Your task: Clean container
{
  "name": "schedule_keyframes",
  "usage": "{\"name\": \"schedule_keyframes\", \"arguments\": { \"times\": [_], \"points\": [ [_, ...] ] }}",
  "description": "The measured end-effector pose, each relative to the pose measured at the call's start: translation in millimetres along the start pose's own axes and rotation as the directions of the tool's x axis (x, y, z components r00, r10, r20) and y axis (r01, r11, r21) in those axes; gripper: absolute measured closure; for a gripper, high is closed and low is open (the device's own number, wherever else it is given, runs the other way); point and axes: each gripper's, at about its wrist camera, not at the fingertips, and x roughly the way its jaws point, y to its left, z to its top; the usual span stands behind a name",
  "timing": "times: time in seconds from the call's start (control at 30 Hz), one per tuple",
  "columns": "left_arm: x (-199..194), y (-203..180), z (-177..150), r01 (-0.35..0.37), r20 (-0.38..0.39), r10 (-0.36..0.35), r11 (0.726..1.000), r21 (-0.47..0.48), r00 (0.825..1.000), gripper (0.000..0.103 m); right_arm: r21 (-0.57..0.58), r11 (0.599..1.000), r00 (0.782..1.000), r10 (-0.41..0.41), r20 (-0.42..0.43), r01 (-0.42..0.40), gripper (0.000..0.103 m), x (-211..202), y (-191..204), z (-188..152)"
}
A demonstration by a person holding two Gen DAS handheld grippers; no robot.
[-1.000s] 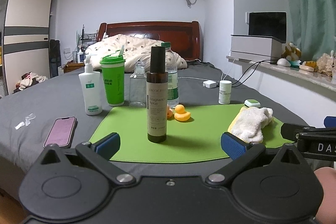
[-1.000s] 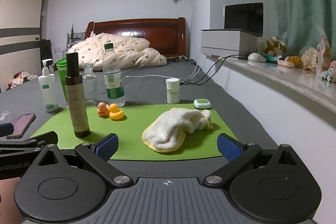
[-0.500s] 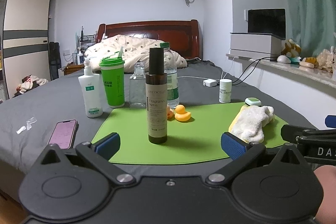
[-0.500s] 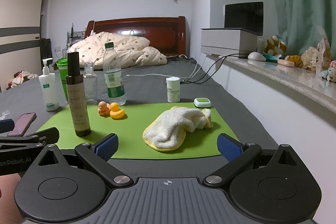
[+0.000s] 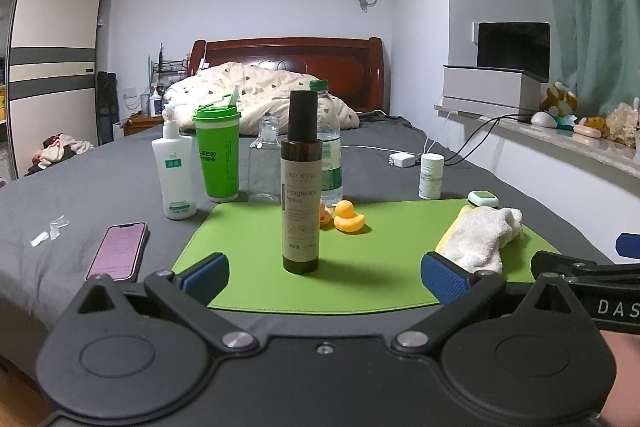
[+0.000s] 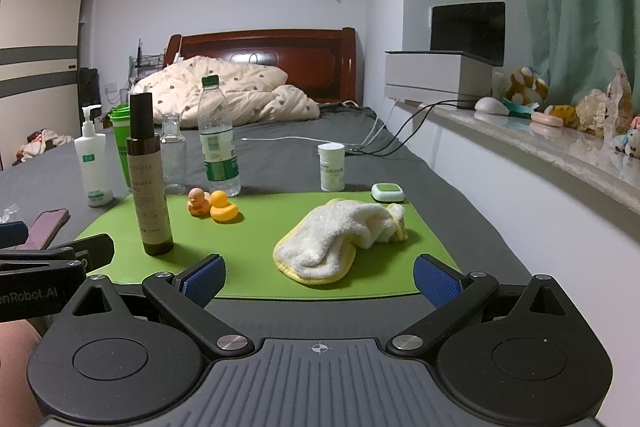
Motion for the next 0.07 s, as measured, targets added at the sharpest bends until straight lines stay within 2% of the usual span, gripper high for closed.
{"name": "schedule_keyframes", "arguments": {
  "times": [0.07],
  "points": [
    [0.1, 0.3, 0.2, 0.000, 0.001, 0.000, 1.000, 0.000, 1.000, 0.000, 0.000, 1.000, 1.000, -0.001, 0.000, 0.001, 0.002, 0.1, 0.8, -0.2]
  ]
}}
